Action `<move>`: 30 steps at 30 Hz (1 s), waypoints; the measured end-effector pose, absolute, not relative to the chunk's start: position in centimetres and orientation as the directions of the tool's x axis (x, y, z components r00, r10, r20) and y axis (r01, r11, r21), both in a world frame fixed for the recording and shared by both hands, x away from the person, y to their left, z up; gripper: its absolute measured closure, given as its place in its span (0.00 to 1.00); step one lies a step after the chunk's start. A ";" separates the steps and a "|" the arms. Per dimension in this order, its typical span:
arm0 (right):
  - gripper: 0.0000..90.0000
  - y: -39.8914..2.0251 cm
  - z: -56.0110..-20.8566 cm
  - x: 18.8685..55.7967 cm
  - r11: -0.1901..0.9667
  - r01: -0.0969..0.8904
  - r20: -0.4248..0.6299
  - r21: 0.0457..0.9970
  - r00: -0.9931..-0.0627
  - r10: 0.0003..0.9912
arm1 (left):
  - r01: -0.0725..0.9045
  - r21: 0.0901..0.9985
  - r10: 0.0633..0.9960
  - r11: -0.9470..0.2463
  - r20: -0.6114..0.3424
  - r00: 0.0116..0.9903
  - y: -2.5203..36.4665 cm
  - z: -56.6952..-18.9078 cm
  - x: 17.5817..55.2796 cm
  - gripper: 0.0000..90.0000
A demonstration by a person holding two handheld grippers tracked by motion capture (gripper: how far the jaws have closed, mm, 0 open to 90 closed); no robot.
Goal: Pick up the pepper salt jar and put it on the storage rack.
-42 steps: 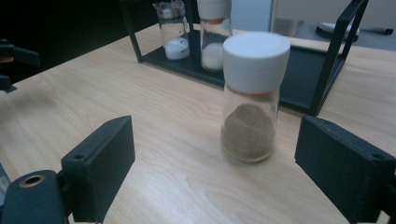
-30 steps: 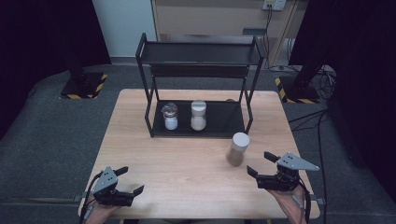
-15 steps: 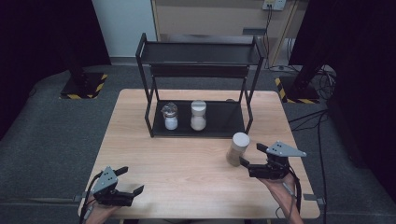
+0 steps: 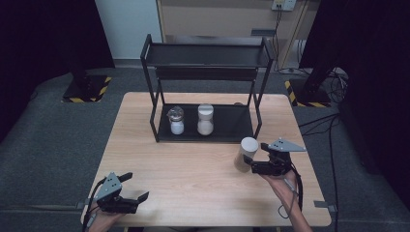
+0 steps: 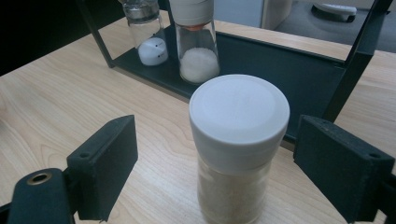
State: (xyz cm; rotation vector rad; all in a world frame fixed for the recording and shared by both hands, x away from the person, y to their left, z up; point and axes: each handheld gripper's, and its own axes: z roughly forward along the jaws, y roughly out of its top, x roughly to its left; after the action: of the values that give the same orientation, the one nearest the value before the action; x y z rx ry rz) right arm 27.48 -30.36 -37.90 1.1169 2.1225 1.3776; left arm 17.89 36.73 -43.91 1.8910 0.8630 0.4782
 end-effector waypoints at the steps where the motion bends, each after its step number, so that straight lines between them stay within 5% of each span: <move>1: 0.15 -30.2 -38.0 27.6 0.208 0.415 0.105 0.886 -0.615 0.781 | 0.360 0.889 0.740 -0.282 -0.037 0.672 36.7 -43.9 17.9 0.04; 15: 0.19 -28.4 -38.9 30.0 0.221 0.443 0.100 0.869 -0.593 0.799 | 0.361 0.888 0.741 -0.284 -0.036 0.670 36.7 -43.9 17.9 0.04; 22: 0.37 -27.6 -39.8 30.3 0.236 0.430 0.066 0.872 -0.579 0.812 | 0.362 0.888 0.741 -0.283 -0.037 0.670 36.7 -43.9 17.9 0.04; 30: 0.37 -27.0 -39.9 29.5 0.248 0.410 0.032 0.878 -0.566 0.824 | 0.363 0.888 0.742 -0.282 -0.038 0.670 36.7 -43.9 17.9 0.04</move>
State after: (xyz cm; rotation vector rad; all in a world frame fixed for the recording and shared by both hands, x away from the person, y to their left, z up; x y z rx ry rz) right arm 29.52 -27.02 -39.87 1.1232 2.0872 1.2645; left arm 17.88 36.69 -43.89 1.8923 0.8674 0.4783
